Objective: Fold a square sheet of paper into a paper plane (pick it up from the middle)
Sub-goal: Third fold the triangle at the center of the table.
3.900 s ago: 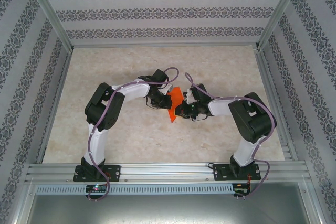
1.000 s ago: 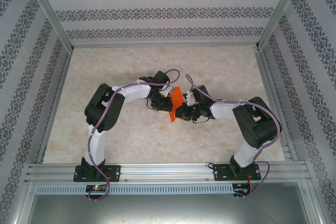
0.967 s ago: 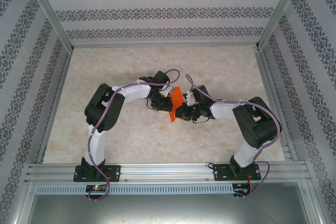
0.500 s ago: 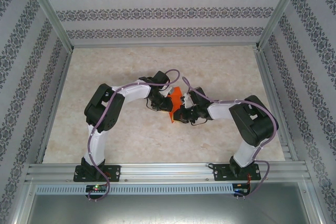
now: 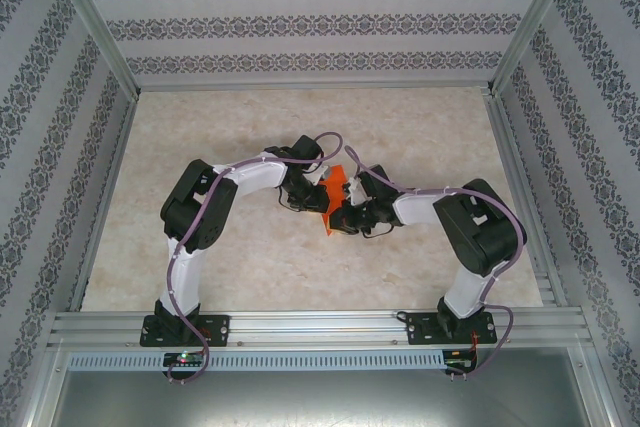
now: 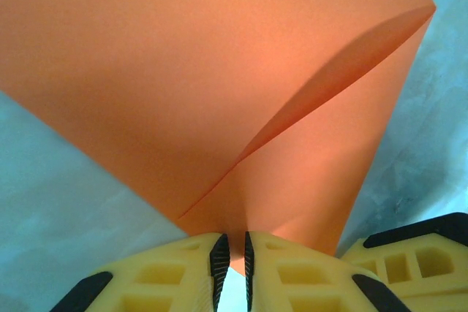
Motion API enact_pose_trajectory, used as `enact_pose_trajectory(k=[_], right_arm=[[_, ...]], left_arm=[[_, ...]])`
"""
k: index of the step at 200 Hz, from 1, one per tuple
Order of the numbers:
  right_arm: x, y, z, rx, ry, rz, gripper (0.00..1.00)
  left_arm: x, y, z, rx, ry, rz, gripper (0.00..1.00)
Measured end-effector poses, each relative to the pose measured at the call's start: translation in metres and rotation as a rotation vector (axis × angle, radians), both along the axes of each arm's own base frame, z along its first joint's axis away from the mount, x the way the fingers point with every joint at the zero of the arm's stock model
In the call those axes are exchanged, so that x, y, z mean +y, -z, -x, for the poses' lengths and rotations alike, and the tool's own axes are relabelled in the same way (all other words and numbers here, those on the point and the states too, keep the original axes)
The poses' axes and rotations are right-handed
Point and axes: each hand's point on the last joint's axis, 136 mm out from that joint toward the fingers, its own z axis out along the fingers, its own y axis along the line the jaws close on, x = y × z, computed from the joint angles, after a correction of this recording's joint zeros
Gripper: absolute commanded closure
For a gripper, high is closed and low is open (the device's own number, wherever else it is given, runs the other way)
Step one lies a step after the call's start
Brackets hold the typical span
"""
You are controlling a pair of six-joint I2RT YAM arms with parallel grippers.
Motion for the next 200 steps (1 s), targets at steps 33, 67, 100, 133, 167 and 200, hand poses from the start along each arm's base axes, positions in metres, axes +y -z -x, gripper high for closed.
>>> enact_pose_trajectory(k=[33, 67, 100, 133, 167, 200], right_arm=[[0.002, 0.001, 0.003, 0.001, -0.013, 0.01, 0.94], [0.003, 0.003, 0.005, -0.01, -0.028, 0.022, 0.94], [0.003, 0.004, 0.005, -0.019, -0.045, 0.047, 0.94], [0.003, 0.004, 0.006, -0.033, -0.071, 0.099, 0.94], [0.004, 0.004, 0.008, -0.046, -0.092, 0.136, 0.95], [0.001, 0.002, 0.023, -0.022, -0.11, 0.146, 0.95]], left_arm=[[0.0, 0.0, 0.0, 0.0, 0.0, 0.0, 0.79], [0.0, 0.0, 0.0, -0.001, 0.002, 0.0, 0.79], [0.0, 0.0, 0.0, -0.001, 0.003, 0.0, 0.79], [0.0, 0.0, 0.0, -0.004, 0.008, 0.0, 0.79], [0.0, 0.0, 0.0, -0.005, 0.011, 0.0, 0.79], [0.0, 0.001, 0.0, -0.005, 0.012, -0.001, 0.79]])
